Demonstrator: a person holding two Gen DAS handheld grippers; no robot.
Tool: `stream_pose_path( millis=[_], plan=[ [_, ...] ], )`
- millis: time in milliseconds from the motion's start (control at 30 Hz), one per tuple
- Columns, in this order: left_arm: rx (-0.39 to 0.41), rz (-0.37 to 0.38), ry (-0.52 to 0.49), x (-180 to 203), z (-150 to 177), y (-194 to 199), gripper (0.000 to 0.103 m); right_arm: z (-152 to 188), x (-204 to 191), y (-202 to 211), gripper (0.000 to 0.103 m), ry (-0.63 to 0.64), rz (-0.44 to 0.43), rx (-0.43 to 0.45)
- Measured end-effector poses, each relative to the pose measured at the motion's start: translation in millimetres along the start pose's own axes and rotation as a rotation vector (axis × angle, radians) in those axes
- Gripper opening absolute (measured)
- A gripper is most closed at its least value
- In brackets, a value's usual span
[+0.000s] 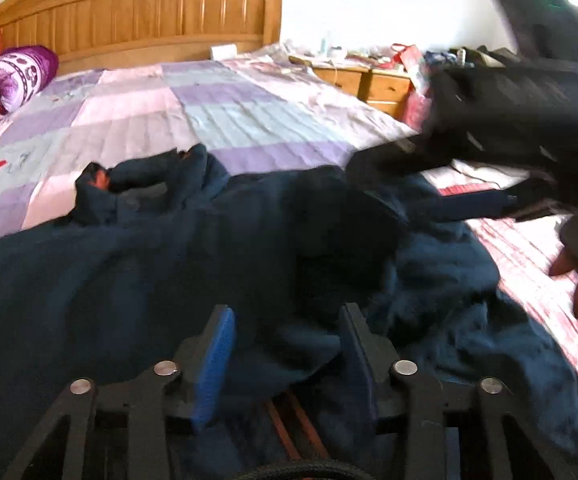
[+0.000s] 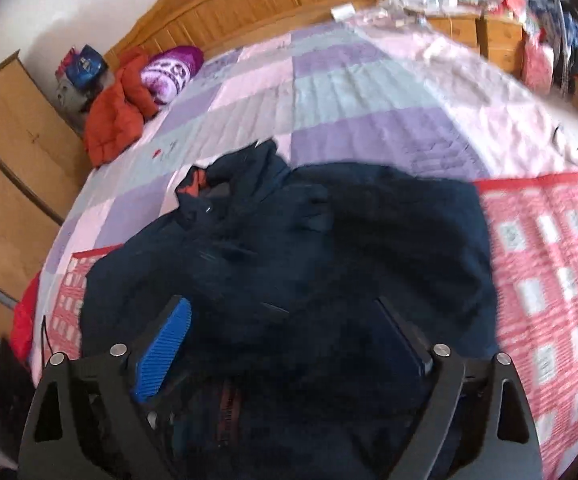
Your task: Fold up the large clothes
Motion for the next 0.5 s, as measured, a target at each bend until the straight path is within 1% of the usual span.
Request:
stream_pose_path(
  millis=[33,67,100,133,167,200,233,267,300,333,367,400,433,467,500],
  plan=[
    [-0.007,-0.007,0.012,-6,3,4,0.047,-2,-2,-6,0.100,-0.003,0.013,-0.002],
    [-0.008,-0.030,0.027,-15,6,10,0.047,-1,-5,-12,0.102,0.013,0.083,-0.020],
    [-0.006,-0.057,0.038,-25,7,15,0.047,1,-6,-22,0.102,0.027,0.156,-0.051],
    [-0.005,-0.081,0.048,-34,9,17,0.047,4,-3,-27,0.102,0.024,0.187,-0.068],
    [-0.005,-0.116,0.065,-47,10,23,0.047,9,4,-37,0.102,0.002,0.234,-0.106],
    [-0.006,-0.144,0.085,-60,11,28,0.047,13,11,-44,0.102,-0.015,0.242,-0.126],
    [-0.009,-0.165,0.097,-71,11,30,0.047,15,15,-49,0.102,-0.025,0.230,-0.131],
    [-0.012,-0.191,0.109,-82,11,33,0.047,17,19,-54,0.100,-0.039,0.211,-0.124],
    [-0.014,-0.212,0.124,-94,12,37,0.047,16,18,-55,0.093,-0.035,0.192,-0.108],
    [-0.019,-0.237,0.138,-107,14,39,0.047,13,14,-57,0.065,-0.021,0.138,-0.087],
    [-0.024,-0.264,0.143,-116,14,39,0.047,10,11,-59,0.046,-0.003,0.122,-0.086],
    [-0.027,-0.294,0.152,-126,17,41,0.047,4,3,-61,0.039,0.032,0.120,-0.080],
    [-0.031,-0.322,0.187,-140,20,42,0.047,1,1,-60,0.028,0.047,0.111,-0.072],
    [-0.032,-0.346,0.205,-149,22,42,0.047,-4,-4,-57,0.024,0.068,0.111,-0.058],
    [-0.027,-0.391,0.229,-161,24,43,0.047,-10,-9,-49,0.023,0.088,0.116,-0.029]
  ],
)
Point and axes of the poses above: each gripper's, at about its wrist camera, not at the fingertips, and y roughly against the way its jaws point, x to its right, z to its underside, the point moved 2 cm from there along -y, roughly the way its jaws point, and after that the axes turned 13 degrees about y, right-handed, at the moved point
